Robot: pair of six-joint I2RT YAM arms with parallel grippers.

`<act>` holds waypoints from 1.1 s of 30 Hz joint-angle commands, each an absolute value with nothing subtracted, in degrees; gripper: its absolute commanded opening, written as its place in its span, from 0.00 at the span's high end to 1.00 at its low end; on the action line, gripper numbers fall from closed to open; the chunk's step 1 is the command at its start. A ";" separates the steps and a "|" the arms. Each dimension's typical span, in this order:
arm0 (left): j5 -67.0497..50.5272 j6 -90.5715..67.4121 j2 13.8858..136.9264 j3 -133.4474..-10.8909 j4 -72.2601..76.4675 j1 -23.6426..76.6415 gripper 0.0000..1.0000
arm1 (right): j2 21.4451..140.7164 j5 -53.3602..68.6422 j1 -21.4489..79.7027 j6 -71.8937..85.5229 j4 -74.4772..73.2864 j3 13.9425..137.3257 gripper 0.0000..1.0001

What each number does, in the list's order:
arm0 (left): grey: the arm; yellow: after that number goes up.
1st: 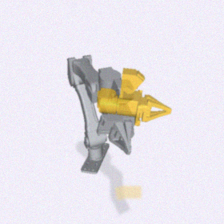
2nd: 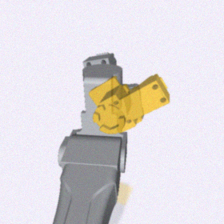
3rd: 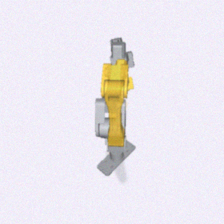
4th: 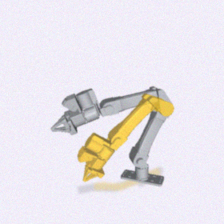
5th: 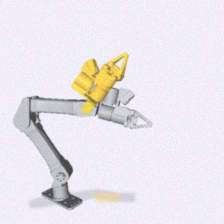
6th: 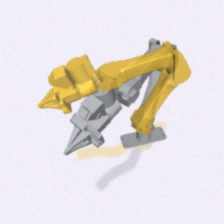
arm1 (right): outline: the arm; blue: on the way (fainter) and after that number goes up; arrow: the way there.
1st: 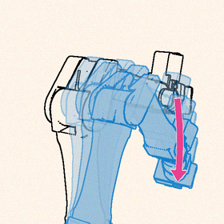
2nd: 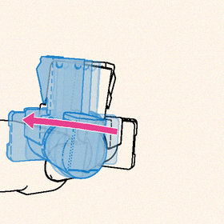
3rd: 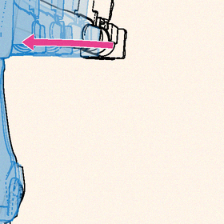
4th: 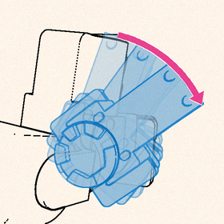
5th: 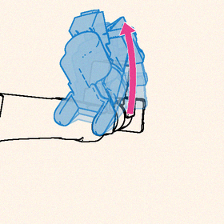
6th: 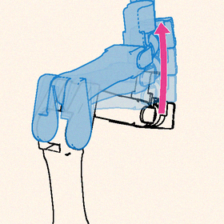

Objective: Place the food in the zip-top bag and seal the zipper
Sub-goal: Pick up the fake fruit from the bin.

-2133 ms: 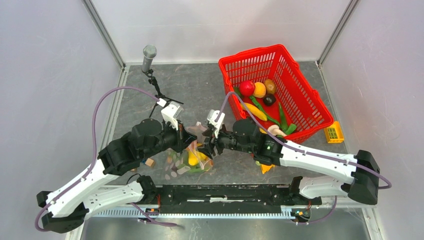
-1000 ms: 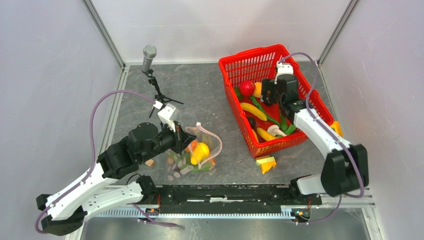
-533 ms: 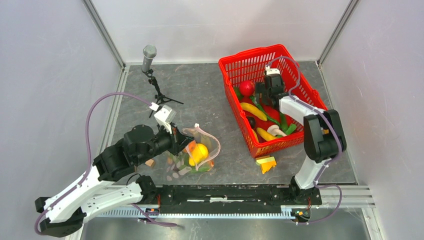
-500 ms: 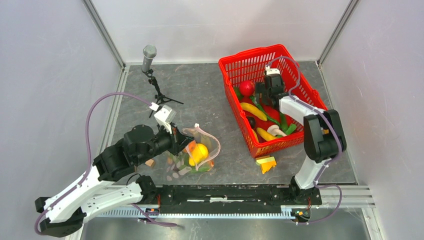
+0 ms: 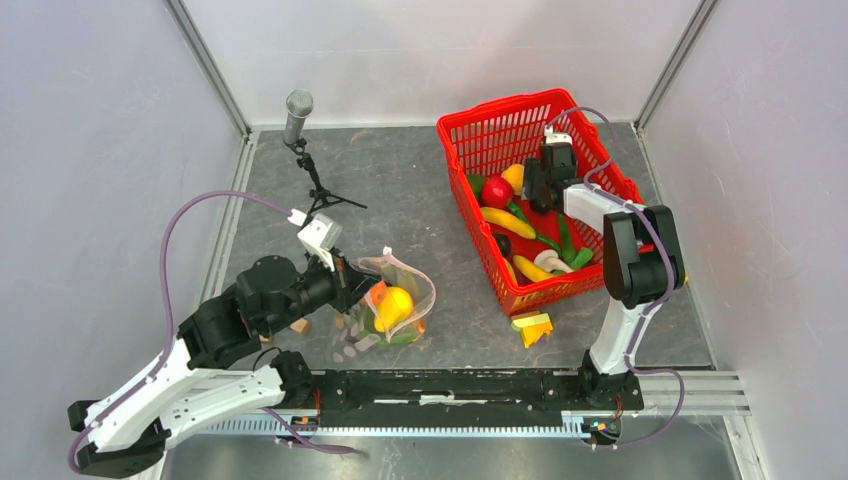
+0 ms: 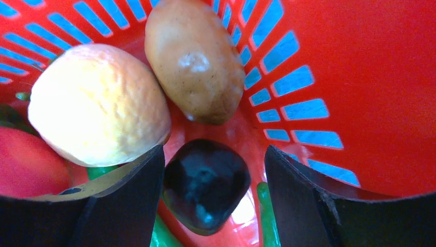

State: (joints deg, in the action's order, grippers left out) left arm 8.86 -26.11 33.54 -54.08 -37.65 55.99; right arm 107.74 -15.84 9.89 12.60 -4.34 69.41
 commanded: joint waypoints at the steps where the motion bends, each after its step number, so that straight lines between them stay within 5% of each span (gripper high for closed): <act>1: 9.21 -27.50 34.20 -54.34 -34.29 55.93 0.97 | 106.79 -12.80 10.20 12.58 -3.52 68.26 0.21; 8: 8.79 -27.59 34.43 -54.24 -34.19 55.98 0.96 | 107.46 -11.42 10.19 11.79 -6.47 68.73 0.24; 11: 8.94 -27.77 33.91 -53.84 -34.18 55.96 0.97 | 106.90 -11.17 10.16 11.77 -7.28 68.49 0.15; 14: 9.10 -27.88 33.65 -53.70 -34.19 55.96 0.96 | 106.55 -11.40 10.11 10.94 -6.61 67.88 0.17; 19: 8.99 -27.86 33.62 -53.71 -34.19 55.99 0.97 | 105.92 -9.76 10.00 10.75 -6.88 67.93 0.42; 33: 8.88 -27.38 35.18 -53.75 -33.26 55.98 0.96 | 81.77 -1.32 10.01 10.36 -1.16 55.69 0.54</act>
